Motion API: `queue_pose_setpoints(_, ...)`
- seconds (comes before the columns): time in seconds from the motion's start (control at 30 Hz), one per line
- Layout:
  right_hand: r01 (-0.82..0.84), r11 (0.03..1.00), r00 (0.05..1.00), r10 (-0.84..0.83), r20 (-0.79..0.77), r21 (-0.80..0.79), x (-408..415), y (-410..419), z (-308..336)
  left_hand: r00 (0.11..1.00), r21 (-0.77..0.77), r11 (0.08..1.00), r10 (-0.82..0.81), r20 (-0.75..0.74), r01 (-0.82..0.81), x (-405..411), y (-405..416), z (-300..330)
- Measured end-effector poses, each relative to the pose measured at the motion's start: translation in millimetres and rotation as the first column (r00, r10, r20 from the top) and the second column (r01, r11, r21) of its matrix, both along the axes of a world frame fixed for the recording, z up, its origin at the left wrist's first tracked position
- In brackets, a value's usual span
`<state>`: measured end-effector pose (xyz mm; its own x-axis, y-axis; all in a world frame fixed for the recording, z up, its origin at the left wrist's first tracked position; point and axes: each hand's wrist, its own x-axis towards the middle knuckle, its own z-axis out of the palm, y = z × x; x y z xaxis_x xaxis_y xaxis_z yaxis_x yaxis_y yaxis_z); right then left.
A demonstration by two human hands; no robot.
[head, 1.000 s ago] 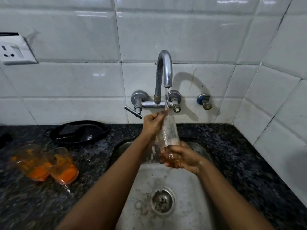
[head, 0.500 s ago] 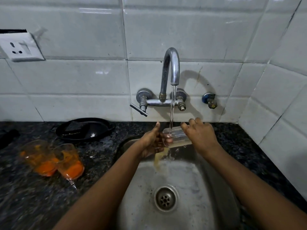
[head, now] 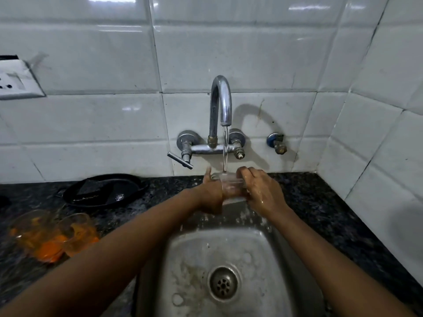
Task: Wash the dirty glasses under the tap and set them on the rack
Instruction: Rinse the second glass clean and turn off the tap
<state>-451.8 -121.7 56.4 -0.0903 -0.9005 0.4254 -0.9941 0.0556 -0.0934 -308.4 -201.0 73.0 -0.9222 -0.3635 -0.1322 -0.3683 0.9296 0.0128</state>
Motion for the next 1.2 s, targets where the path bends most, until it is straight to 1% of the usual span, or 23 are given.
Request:
queue_pose_setpoints(0.03,-0.020,1.000,1.000,0.020,0.000,-0.023,1.1,-0.3,-1.4,0.992,-0.348,0.934,-0.042,0.123,0.083,-0.3,-4.1,-1.4)
queue_pose_setpoints(0.07,-0.024,0.998,1.000,0.024,0.008,-0.051,1.4,-0.8,-2.3,0.970,-0.571,0.799,-0.061,0.234,0.188,0.8,-7.1,-1.0)
queue_pose_setpoints(0.13,-0.024,0.995,1.000,0.026,0.017,-0.096,-0.2,-1.6,0.3,0.958,-0.731,0.630,-0.075,0.278,0.261,4.2,-10.1,-7.4)
queue_pose_setpoints(0.2,-0.068,0.994,0.998,0.069,0.004,-0.081,-4.7,-3.7,6.9,0.987,-0.704,0.692,-0.101,0.127,0.161,1.9,-7.1,-12.5)
queue_pose_setpoints(0.23,-0.093,0.995,0.996,0.093,0.008,-0.030,-7.0,-4.2,9.7,0.995,-0.564,0.821,-0.081,0.050,0.095,-1.6,-2.7,-12.1)
queue_pose_setpoints(0.27,-0.125,0.992,0.992,0.125,0.023,0.025,-9.6,-4.2,10.4,0.999,-0.275,0.961,0.007,0.046,0.006,-7.9,0.8,-8.5)
queue_pose_setpoints(0.3,-0.151,0.987,0.988,0.149,0.047,0.059,-11.9,-3.6,8.2,0.982,0.123,0.985,0.097,0.163,-0.118,-11.8,7.6,0.7)
queue_pose_setpoints(0.33,-0.162,0.985,0.985,0.157,0.076,0.064,-13.0,-2.1,4.8,0.965,0.436,0.875,0.114,0.235,-0.209,-14.7,11.8,10.6)
queue_pose_setpoints(0.37,-0.156,0.986,0.982,0.149,0.115,0.053,-13.6,-0.2,-0.2,0.972,0.624,0.750,0.111,0.206,-0.218,-15.3,13.4,19.8)
queue_pose_setpoints(0.43,-0.134,0.991,0.965,0.132,0.226,-0.009,-14.0,2.8,-8.4,0.989,0.815,0.570,0.143,0.021,-0.100,-6.0,13.5,37.0)
queue_pose_setpoints(0.53,-0.075,0.996,0.928,0.090,0.362,-0.054,-17.1,3.5,-12.6,0.971,0.933,0.360,0.223,-0.084,-0.002,16.1,7.7,47.1)
queue_pose_setpoints(0.6,-0.061,0.996,0.925,0.080,0.371,-0.062,-22.0,2.9,-15.8,0.925,0.956,0.290,0.354,-0.140,0.034,22.2,1.9,44.7)
queue_pose_setpoints(0.67,-0.056,0.997,0.926,0.074,0.369,-0.059,-20.1,1.5,-17.8,0.833,0.972,0.233,0.530,-0.156,0.034,17.5,0.0,36.4)
queue_pose_setpoints(0.7,-0.062,0.996,0.923,0.082,0.376,-0.066,-16.5,0.4,-16.9,0.814,0.973,0.230,0.559,-0.159,0.031,11.1,1.4,31.6)
queue_pose_setpoints(0.73,-0.082,0.994,0.917,0.106,0.384,-0.079,-11.3,-1.6,-15.6,0.818,0.958,0.286,0.549,-0.171,0.009,3.6,3.4,25.8)
queue_pose_setpoints(0.8,-0.155,0.984,0.915,0.176,0.363,-0.087,-2.1,-6.5,-13.0,0.875,0.859,0.509,0.434,-0.213,-0.044,-10.5,6.4,17.3)
queue_pose_setpoints(0.87,-0.181,0.980,0.928,0.198,0.315,-0.083,-1.5,-11.9,-10.6,0.937,0.639,0.769,0.242,-0.253,-0.026,-21.4,8.7,17.9)
queue_pose_setpoints(0.9,-0.168,0.982,0.937,0.186,0.294,-0.087,-4.5,-13.9,-9.5,0.951,0.505,0.863,0.153,-0.269,0.004,-25.2,9.0,17.8)
queue_pose_setpoints(0.97,-0.145,0.986,0.950,0.162,0.265,-0.079,-10.6,-15.4,-7.4,0.959,0.214,0.974,-0.012,-0.283,0.076,-30.3,10.3,15.8)
queue_pose_setpoints(1.0,-0.147,0.987,0.948,0.159,0.276,-0.065,-12.7,-15.1,-6.6,0.959,0.119,0.988,-0.062,-0.277,0.098,-31.6,7.9,13.4)
queue_pose_setpoints(1.07,-0.164,0.986,0.929,0.166,0.331,-0.035,-14.0,-14.2,-8.2,0.974,0.107,0.989,-0.078,-0.211,0.102,-34.8,0.6,11.2)
queue_pose_setpoints(1.13,-0.163,0.986,0.897,0.157,0.413,-0.022,-11.5,-12.5,-10.8,0.998,0.250,0.968,-0.011,-0.054,0.024,-36.1,-8.8,18.5)
queue_pose_setpoints(1.2,-0.141,0.990,0.879,0.136,0.458,-0.024,-7.7,-11.7,-12.6,0.991,0.469,0.874,0.102,0.081,-0.128,-33.7,-20.7,28.0)
